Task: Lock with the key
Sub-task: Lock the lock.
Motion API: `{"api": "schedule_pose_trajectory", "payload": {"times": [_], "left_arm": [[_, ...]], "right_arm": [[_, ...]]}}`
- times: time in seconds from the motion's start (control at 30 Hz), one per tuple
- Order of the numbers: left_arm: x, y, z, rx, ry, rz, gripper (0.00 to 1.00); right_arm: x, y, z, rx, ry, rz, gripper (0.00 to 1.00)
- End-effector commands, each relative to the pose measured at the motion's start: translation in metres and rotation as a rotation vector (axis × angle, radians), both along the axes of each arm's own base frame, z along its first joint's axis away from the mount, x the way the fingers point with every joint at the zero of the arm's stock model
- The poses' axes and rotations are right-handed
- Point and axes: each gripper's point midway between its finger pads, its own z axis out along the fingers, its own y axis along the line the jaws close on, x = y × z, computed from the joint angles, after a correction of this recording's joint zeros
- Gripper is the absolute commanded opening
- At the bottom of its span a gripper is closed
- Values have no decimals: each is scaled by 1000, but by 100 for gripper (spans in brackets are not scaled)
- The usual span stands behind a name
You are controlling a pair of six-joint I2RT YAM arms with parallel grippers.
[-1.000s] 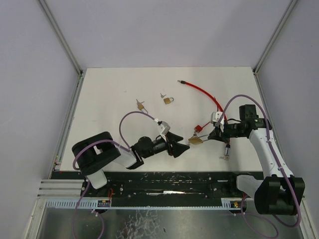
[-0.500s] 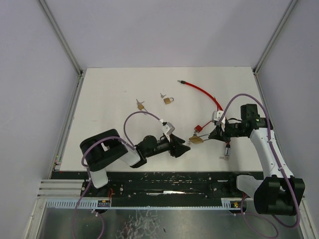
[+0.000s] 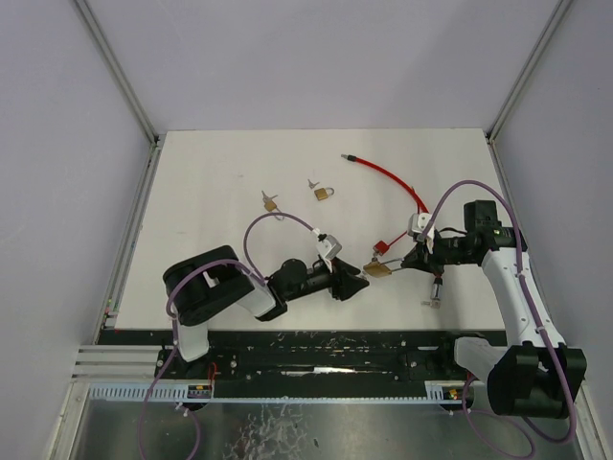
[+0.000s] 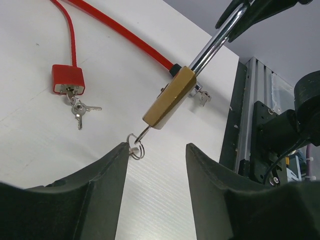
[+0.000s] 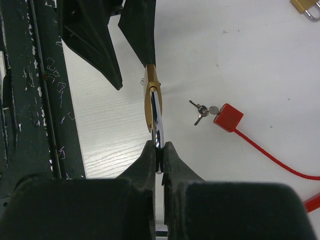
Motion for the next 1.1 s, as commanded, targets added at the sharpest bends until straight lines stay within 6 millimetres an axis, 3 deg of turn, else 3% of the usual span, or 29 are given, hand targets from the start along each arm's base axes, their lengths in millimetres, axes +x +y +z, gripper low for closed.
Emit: {"api": "schedule_pose_trajectory", "payload": {"times": [0.0,0.6,1.07], "left_arm": [[10,-6,15,-41,-73,16,46],[13,-15,5,1,-72,-3,35],[8,-5,14,-52,-81,2,38]], "right_arm": [[3,12,34,94,-89,41,0],[2,12,35,98,-90,47,0],[5,6,43,97,-98,18,0]]}}
